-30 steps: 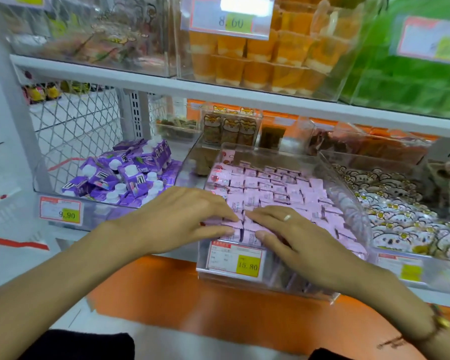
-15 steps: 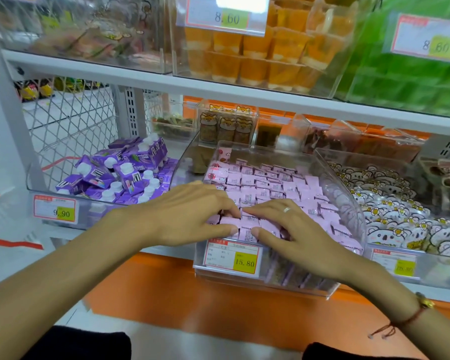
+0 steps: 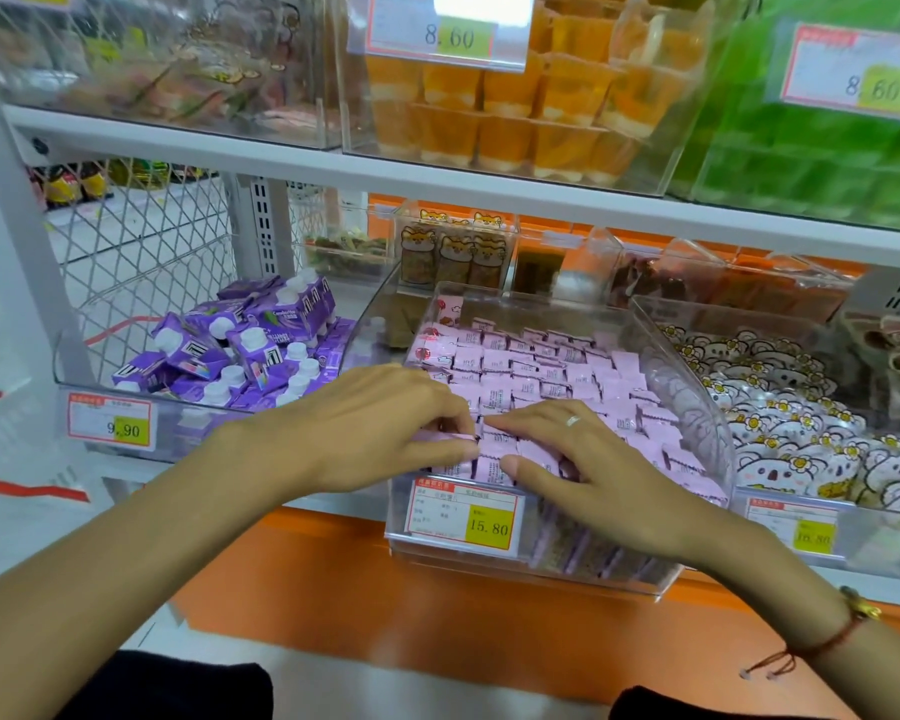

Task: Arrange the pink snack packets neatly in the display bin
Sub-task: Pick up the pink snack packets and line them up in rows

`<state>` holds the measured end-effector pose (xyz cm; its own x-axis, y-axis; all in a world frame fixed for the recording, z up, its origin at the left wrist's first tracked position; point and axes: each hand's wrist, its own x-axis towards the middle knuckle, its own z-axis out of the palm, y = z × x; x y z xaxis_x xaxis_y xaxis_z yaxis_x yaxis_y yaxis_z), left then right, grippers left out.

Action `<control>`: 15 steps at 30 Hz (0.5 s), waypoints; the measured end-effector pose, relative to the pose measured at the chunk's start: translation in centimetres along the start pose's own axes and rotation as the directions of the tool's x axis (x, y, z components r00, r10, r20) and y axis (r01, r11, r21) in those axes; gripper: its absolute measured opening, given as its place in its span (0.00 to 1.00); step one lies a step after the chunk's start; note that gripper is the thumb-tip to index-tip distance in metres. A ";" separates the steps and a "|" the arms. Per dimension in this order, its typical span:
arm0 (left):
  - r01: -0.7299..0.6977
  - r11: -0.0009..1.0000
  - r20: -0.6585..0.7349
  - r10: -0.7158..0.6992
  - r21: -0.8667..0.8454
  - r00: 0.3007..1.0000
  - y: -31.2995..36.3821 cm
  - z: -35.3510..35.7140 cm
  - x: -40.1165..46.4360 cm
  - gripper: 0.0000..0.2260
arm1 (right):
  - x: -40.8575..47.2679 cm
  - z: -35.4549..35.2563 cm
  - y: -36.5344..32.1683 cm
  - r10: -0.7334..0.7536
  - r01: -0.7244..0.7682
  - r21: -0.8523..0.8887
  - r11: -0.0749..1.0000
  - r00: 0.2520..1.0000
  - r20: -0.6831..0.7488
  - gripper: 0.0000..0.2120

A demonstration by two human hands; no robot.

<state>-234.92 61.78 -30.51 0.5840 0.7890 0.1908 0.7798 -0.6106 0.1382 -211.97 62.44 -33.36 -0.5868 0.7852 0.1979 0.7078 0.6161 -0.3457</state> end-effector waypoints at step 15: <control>-0.051 0.995 -0.454 0.084 0.085 0.887 0.5 0.6 -0.2 0.11 | -0.1 0.0 0.0 0.005 -0.005 -0.006 1.000 1.000 0.018 0.26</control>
<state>-234.50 61.37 -31.11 0.4813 0.6175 0.6222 0.7654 -0.6419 0.0449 -211.91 62.35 -33.35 -0.5900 0.7871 0.1800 0.7132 0.6125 -0.3408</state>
